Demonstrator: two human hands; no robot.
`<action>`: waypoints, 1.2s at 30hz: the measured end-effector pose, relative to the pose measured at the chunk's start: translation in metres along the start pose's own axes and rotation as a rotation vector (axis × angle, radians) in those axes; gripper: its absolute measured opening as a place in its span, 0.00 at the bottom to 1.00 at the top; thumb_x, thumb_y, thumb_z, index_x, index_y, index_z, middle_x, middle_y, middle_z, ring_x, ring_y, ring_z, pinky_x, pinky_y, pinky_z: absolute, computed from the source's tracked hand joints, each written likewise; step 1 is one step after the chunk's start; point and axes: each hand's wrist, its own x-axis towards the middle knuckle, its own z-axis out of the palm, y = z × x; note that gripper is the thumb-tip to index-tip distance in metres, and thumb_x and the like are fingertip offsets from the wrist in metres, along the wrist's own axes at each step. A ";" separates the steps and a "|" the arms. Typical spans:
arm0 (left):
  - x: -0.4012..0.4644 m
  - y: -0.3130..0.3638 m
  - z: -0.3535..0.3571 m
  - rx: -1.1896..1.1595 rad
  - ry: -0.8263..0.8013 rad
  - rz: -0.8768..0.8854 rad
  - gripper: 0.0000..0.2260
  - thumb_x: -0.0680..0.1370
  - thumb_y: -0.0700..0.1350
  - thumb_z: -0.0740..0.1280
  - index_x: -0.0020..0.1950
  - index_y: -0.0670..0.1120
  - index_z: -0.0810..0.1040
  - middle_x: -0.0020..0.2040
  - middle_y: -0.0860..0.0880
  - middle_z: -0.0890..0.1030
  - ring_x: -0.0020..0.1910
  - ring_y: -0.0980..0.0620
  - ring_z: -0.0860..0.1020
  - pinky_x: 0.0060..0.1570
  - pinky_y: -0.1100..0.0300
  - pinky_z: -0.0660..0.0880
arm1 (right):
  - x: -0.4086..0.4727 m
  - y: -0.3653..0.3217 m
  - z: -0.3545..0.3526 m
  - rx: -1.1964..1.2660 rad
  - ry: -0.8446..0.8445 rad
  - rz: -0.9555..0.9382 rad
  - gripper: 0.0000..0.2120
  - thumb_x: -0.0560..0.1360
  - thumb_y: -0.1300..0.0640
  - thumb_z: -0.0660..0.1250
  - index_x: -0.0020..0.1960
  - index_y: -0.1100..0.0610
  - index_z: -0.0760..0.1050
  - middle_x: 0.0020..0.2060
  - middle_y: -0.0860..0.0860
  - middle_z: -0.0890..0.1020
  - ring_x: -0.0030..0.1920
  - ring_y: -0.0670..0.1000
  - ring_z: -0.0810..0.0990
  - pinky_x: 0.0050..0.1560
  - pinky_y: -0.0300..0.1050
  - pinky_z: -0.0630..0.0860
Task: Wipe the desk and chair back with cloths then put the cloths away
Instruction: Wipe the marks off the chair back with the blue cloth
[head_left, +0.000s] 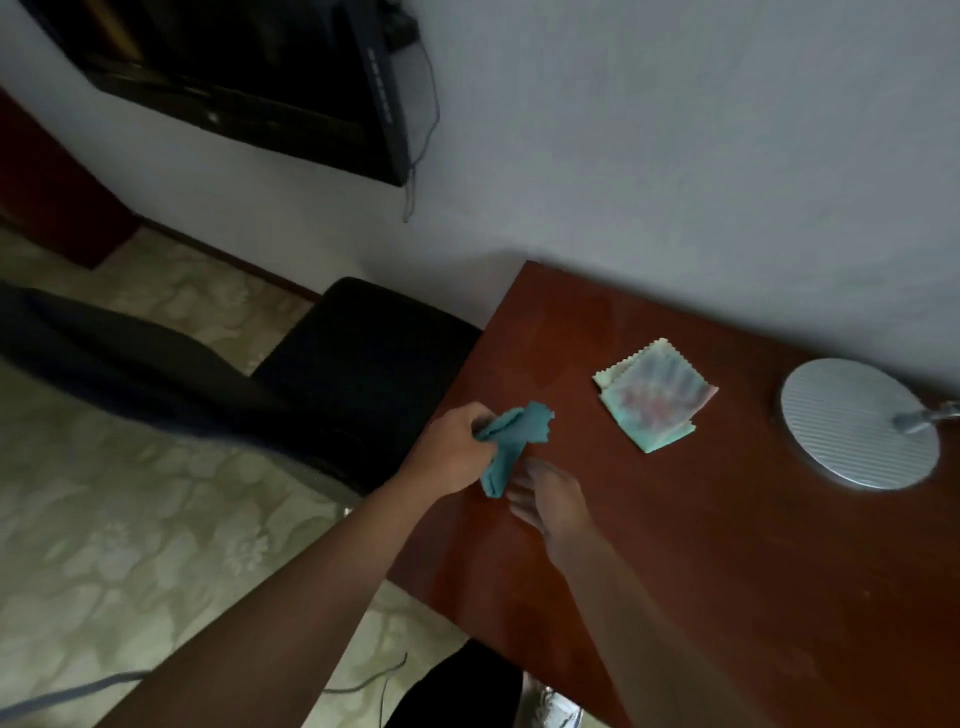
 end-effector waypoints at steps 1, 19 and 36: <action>-0.021 -0.005 -0.007 0.000 0.008 0.003 0.11 0.73 0.39 0.67 0.43 0.57 0.76 0.43 0.57 0.80 0.44 0.56 0.80 0.45 0.59 0.78 | -0.012 0.008 0.011 0.076 -0.045 0.017 0.09 0.82 0.56 0.59 0.52 0.56 0.78 0.48 0.53 0.84 0.49 0.53 0.83 0.53 0.49 0.79; -0.230 -0.153 -0.179 0.021 0.244 0.192 0.10 0.76 0.53 0.65 0.55 0.55 0.79 0.49 0.61 0.81 0.50 0.65 0.78 0.54 0.59 0.78 | -0.173 0.089 0.256 0.446 -0.368 -0.013 0.18 0.84 0.52 0.53 0.58 0.60 0.78 0.47 0.58 0.83 0.47 0.57 0.83 0.44 0.52 0.79; -0.202 -0.247 -0.343 0.316 0.315 0.399 0.13 0.77 0.51 0.61 0.46 0.46 0.82 0.43 0.51 0.83 0.48 0.57 0.77 0.52 0.55 0.76 | -0.121 0.092 0.410 -0.709 0.483 -1.183 0.22 0.83 0.60 0.55 0.76 0.58 0.63 0.75 0.55 0.64 0.76 0.58 0.61 0.72 0.61 0.66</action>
